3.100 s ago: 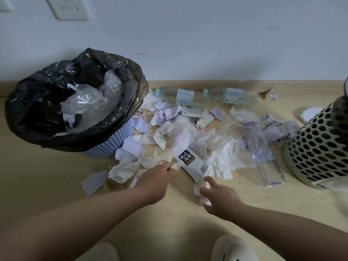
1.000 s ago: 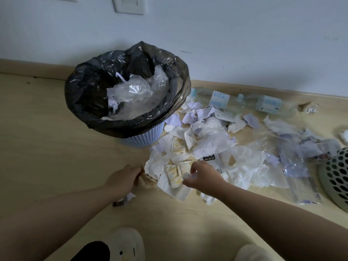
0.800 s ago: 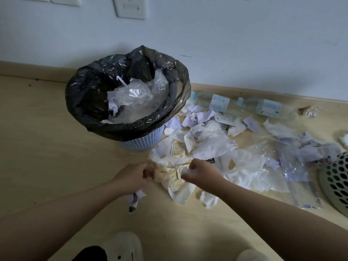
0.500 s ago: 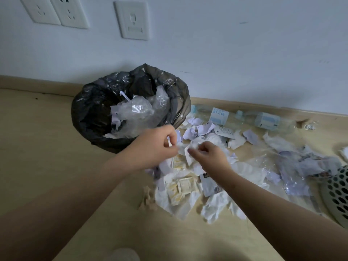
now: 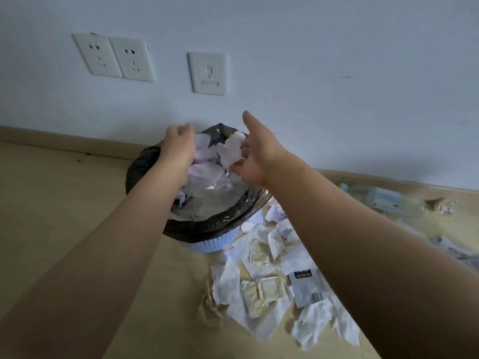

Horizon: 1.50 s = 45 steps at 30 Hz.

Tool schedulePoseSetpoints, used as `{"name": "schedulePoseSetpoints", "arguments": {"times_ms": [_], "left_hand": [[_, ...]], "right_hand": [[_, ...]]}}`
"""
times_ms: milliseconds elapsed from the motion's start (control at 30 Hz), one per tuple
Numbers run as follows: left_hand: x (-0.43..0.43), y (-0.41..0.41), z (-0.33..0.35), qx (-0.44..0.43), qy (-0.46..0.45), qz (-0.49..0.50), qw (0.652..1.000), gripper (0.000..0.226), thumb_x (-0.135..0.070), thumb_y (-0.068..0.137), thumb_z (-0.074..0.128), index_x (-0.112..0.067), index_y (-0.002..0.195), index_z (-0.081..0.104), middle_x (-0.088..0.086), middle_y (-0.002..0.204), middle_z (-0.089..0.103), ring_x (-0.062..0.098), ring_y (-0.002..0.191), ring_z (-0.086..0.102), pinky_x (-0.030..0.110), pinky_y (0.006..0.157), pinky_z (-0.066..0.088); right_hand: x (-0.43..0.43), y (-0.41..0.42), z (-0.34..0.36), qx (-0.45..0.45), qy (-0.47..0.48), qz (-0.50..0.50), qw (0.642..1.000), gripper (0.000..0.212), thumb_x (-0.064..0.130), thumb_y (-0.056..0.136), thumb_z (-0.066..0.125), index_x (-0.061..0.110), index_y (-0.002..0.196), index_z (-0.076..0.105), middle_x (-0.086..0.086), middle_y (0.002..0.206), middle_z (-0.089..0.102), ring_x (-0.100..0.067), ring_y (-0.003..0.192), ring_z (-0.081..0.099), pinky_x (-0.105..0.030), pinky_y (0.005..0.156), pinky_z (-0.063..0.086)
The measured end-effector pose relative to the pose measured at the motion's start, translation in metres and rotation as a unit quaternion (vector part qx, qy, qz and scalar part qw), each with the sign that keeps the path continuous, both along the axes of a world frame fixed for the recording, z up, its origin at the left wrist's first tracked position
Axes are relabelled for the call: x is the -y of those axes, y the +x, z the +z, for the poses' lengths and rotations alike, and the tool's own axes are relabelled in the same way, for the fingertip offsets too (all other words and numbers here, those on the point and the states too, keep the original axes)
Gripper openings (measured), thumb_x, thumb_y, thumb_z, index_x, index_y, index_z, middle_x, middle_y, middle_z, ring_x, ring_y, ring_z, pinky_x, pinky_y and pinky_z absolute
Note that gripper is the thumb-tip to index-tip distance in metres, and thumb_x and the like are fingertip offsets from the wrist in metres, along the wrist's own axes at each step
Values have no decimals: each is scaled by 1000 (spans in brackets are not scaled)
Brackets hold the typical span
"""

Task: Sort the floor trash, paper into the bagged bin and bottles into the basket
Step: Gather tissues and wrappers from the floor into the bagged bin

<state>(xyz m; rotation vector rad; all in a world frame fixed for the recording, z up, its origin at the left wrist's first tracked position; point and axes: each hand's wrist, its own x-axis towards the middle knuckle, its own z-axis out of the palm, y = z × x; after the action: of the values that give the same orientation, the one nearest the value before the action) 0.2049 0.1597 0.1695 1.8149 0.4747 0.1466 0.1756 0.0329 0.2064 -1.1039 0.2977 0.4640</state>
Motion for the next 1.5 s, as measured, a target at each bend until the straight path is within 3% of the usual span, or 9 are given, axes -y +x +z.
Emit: {"name": "schedulePoseSetpoints", "arguments": {"times_ms": [200, 400, 767, 867, 967, 1133, 1200, 1367, 1500], "left_hand": [[-1, -6, 13, -21, -77, -59, 995, 53, -59, 94, 24, -34, 138, 41, -2, 150, 32, 22, 136, 29, 44, 106, 22], [32, -13, 27, 53, -15, -172, 984, 12, -30, 93, 47, -31, 91, 59, -6, 103, 57, 14, 101, 53, 32, 87, 43], [133, -42, -43, -29, 104, -351, 930, 23, -12, 91, 41, -29, 81, 54, -5, 86, 60, 17, 88, 64, 34, 78, 53], [148, -64, -85, -65, 223, -411, 882, 22, -16, 91, 39, -21, 102, 57, 1, 97, 59, 24, 93, 57, 32, 76, 48], [139, -92, -139, -106, 413, -527, 735, 36, -23, 93, 41, -15, 128, 45, 7, 136, 44, 28, 125, 40, 39, 96, 40], [94, -125, -194, -66, 563, -576, 589, 52, -29, 95, 40, -24, 144, 23, 7, 155, 9, 30, 143, 9, 45, 110, 19], [80, -124, -198, -11, 584, -553, 594, 51, -26, 95, 39, -26, 143, 23, 7, 151, 19, 27, 139, 18, 41, 109, 21], [63, -115, -192, -7, 584, -477, 656, 33, -31, 92, 44, -20, 123, 42, 4, 122, 44, 23, 110, 44, 33, 90, 35], [71, -126, -197, -72, 529, -473, 700, 30, -24, 92, 39, -18, 121, 43, 3, 124, 47, 23, 112, 44, 35, 89, 36]], "right_hand": [[31, 4, -10, 32, -26, 8, 999, 60, 49, 98, 29, 10, 143, 31, -15, 148, 32, -30, 136, 33, -40, 109, 28], [75, -5, -31, 32, -155, -43, 986, 30, 39, 97, 39, 17, 89, 58, -3, 89, 60, -18, 73, 55, -29, 65, 44], [147, -59, -103, -20, -409, 62, 910, 14, 18, 93, 48, 15, 85, 59, -5, 84, 63, -15, 68, 55, -26, 62, 42], [158, -81, -138, 16, -508, 152, 848, 19, 16, 93, 49, 8, 102, 63, -12, 101, 64, -19, 79, 56, -27, 63, 44], [162, -105, -170, 54, -607, 256, 750, 27, 18, 93, 47, 13, 115, 61, -7, 120, 61, -23, 107, 56, -27, 88, 44], [157, -147, -208, 285, -701, 408, 511, 59, 19, 93, 41, 21, 147, 19, 1, 158, 10, -21, 141, 20, -38, 109, 26], [144, -151, -218, 326, -682, 435, 489, 63, 16, 91, 40, 19, 148, 13, 0, 159, 0, -21, 144, 11, -39, 110, 20], [103, -142, -233, 197, -662, 422, 587, 65, 23, 96, 38, 21, 150, 1, 2, 159, -6, -20, 146, 8, -42, 113, 20], [97, -151, -242, 130, -662, 474, 566, 63, 21, 96, 39, 21, 150, 5, -1, 159, -6, -22, 146, 3, -46, 114, 16]]}}
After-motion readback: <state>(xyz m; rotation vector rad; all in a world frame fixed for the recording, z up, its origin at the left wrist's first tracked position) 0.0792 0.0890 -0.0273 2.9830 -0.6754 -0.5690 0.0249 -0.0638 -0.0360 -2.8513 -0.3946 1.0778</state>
